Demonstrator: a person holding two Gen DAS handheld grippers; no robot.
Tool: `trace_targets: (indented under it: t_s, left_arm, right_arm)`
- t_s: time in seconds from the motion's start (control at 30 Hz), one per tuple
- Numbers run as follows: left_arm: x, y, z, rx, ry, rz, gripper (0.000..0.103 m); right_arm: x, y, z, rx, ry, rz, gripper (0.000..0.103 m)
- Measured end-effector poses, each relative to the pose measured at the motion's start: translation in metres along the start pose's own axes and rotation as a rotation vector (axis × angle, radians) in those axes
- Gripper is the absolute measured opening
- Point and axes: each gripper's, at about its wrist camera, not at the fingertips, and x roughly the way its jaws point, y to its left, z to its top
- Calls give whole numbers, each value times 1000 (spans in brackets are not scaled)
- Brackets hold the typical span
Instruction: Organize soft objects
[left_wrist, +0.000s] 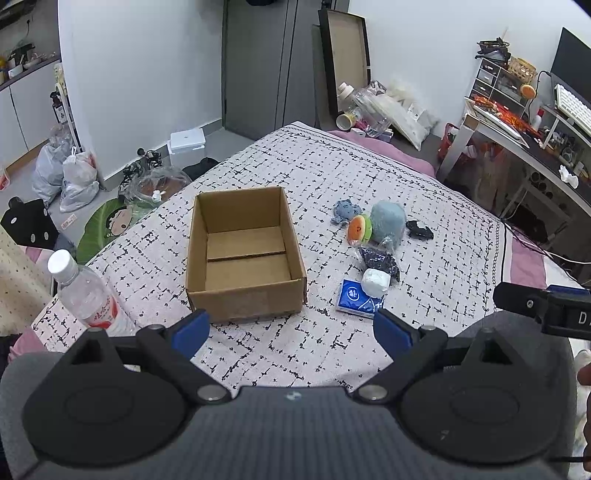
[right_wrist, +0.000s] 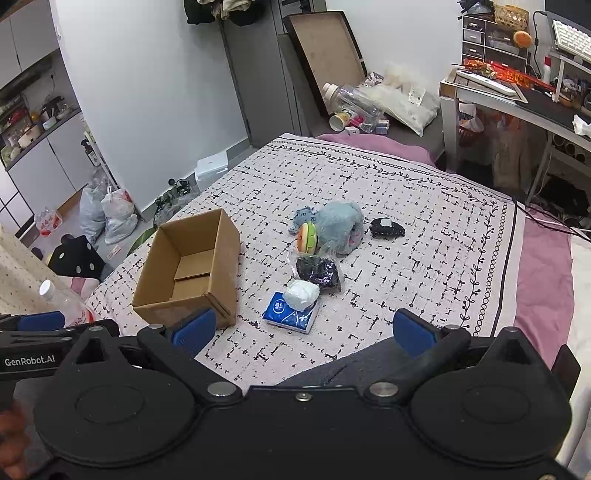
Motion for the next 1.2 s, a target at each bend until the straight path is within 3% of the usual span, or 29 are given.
trace_targets:
  t_s: [1.2]
  left_arm:
    - [-3,-3,-3,9,-19,3,94]
  right_arm:
    - [2,-1,-3,10,6,-5,103]
